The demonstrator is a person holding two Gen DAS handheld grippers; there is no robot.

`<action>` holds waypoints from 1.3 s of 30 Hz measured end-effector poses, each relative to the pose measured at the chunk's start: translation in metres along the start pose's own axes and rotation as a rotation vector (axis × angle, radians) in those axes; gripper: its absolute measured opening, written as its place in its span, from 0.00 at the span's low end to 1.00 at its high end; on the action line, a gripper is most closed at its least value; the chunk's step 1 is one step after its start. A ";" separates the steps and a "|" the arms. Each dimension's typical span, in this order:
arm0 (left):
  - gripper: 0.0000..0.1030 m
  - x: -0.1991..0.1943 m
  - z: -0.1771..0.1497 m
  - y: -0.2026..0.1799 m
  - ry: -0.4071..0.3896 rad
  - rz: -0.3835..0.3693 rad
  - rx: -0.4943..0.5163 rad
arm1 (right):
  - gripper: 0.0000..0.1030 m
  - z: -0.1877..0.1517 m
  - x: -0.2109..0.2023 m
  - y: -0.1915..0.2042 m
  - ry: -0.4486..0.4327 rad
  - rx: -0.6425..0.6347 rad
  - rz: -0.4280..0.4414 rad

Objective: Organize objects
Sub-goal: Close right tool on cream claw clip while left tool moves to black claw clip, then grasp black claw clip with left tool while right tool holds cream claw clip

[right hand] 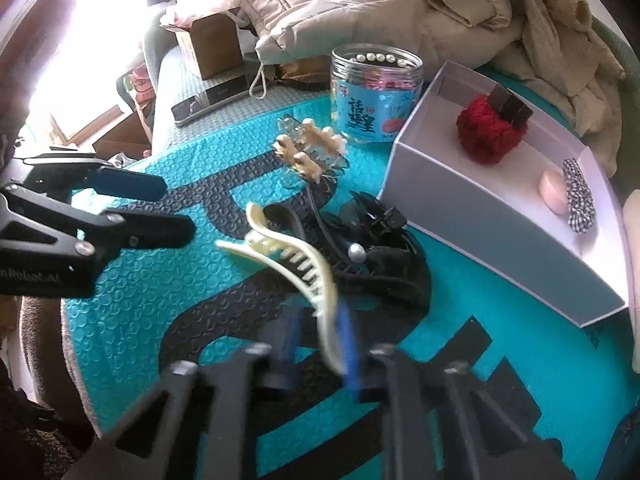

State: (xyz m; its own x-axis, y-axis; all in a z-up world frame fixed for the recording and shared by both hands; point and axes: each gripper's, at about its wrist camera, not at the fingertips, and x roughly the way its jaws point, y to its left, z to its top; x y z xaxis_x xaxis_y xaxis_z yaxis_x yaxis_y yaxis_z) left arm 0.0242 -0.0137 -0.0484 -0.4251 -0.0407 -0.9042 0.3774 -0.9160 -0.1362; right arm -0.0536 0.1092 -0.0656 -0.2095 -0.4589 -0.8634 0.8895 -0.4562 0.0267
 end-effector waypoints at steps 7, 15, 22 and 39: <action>0.49 0.002 0.005 0.005 -0.008 0.003 -0.014 | 0.09 -0.007 -0.008 -0.006 -0.002 0.025 0.048; 0.49 0.003 0.011 -0.014 -0.027 -0.027 0.024 | 0.08 -0.027 -0.019 -0.023 0.025 0.081 0.021; 0.49 0.011 0.019 -0.046 -0.035 -0.077 0.080 | 0.08 -0.051 -0.034 -0.050 0.042 0.161 -0.029; 0.70 0.049 0.045 -0.080 -0.013 -0.054 0.128 | 0.09 -0.073 -0.047 -0.093 0.037 0.253 -0.089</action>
State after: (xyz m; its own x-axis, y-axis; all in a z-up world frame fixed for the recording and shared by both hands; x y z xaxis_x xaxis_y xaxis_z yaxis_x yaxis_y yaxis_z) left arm -0.0633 0.0395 -0.0638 -0.4526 0.0054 -0.8917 0.2463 -0.9603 -0.1308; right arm -0.0967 0.2291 -0.0645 -0.2630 -0.3827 -0.8856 0.7374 -0.6717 0.0713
